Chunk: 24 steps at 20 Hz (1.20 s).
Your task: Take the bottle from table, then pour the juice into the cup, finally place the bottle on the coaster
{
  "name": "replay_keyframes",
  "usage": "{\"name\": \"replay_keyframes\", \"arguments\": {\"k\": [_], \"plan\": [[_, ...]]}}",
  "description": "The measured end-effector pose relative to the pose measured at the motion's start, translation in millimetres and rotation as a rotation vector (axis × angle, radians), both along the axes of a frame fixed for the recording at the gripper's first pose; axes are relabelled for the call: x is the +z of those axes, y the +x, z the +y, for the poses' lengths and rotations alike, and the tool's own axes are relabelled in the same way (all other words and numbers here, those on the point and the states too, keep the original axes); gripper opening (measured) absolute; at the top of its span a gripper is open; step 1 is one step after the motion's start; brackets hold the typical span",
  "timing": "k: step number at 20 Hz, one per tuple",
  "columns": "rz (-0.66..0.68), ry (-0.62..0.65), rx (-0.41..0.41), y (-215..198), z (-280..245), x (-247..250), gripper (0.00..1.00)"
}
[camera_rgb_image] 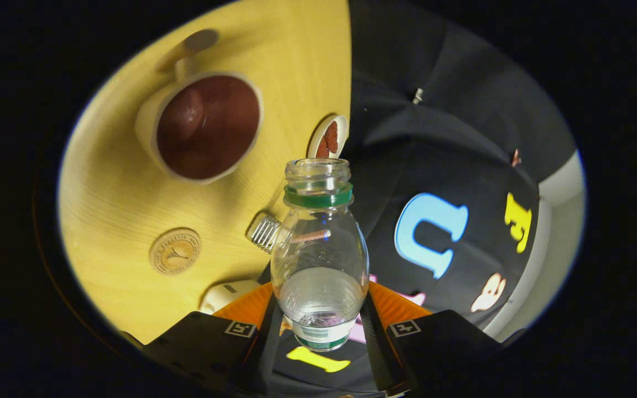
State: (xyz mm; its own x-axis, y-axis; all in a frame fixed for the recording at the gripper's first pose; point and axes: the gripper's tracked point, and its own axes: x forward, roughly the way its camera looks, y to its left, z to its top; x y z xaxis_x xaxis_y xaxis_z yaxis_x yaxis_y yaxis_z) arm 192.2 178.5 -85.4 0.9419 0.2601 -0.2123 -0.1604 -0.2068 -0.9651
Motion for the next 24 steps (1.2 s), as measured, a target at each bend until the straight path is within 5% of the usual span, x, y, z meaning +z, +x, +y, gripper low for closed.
{"name": "replay_keyframes", "arguments": {"k": [13, 24], "plan": [[0.374, 0.919, -0.212, -13, -52, 58, 0.72], [0.681, 1.435, -0.2, 9, -54, 20, 0.72]]}}
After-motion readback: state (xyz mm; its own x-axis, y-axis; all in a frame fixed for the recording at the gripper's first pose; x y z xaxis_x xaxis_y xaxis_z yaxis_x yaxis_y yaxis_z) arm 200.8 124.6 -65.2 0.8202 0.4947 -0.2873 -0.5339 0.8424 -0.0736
